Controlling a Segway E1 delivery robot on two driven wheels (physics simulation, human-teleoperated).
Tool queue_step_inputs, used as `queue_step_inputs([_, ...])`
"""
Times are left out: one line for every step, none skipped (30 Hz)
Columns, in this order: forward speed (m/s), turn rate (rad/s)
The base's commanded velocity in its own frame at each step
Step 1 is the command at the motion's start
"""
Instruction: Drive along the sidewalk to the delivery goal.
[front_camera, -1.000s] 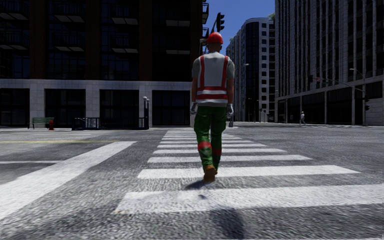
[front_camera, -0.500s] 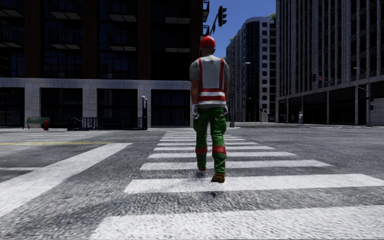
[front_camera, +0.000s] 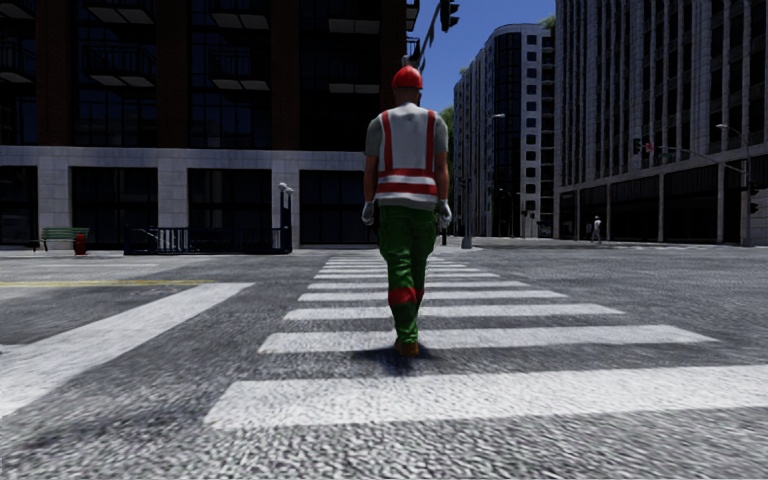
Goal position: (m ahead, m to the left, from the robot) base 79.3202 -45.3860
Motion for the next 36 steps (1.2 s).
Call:
queue_step_inputs([1.11,0.0])
queue_step_inputs([1.11,0.0])
queue_step_inputs([1.11,0.0])
queue_step_inputs([1.12,0.0])
queue_step_inputs([1.12,0.0])
queue_step_inputs([1.12,0.0])
queue_step_inputs([1.19,0.0])
queue_step_inputs([2.0,0.0])
queue_step_inputs([2.0,0.0])
queue_step_inputs([2.0,0.0])
queue_step_inputs([2.0,-0.12])
queue_step_inputs([2.0,-0.2])
queue_step_inputs([2.0,-0.2])
queue_step_inputs([2.0,-0.22])
queue_step_inputs([2.0,-0.24])
queue_step_inputs([2.0,-0.27])
queue_step_inputs([2.0,-0.27])
queue_step_inputs([2.0,-0.32])
queue_step_inputs([2.0,-0.34])
queue_step_inputs([2.0,-0.34])
queue_step_inputs([2.0,-0.36])
queue_step_inputs([2.0,-0.37])
queue_step_inputs([2.0,-0.37])
queue_step_inputs([2.0,-0.37])
queue_step_inputs([2.0,-0.38])
queue_step_inputs([2.0,-0.44])
queue_step_inputs([2.0,-0.5])
queue_step_inputs([2.0,-0.5])
queue_step_inputs([2.0,-0.52])
queue_step_inputs([2.0,-0.52])
queue_step_inputs([2.0,-0.52])
queue_step_inputs([2.0,-0.52])
queue_step_inputs([2.0,-0.52])
queue_step_inputs([2.0,-0.52])
queue_step_inputs([2.0,-0.52])
queue_step_inputs([2.0,-0.52])
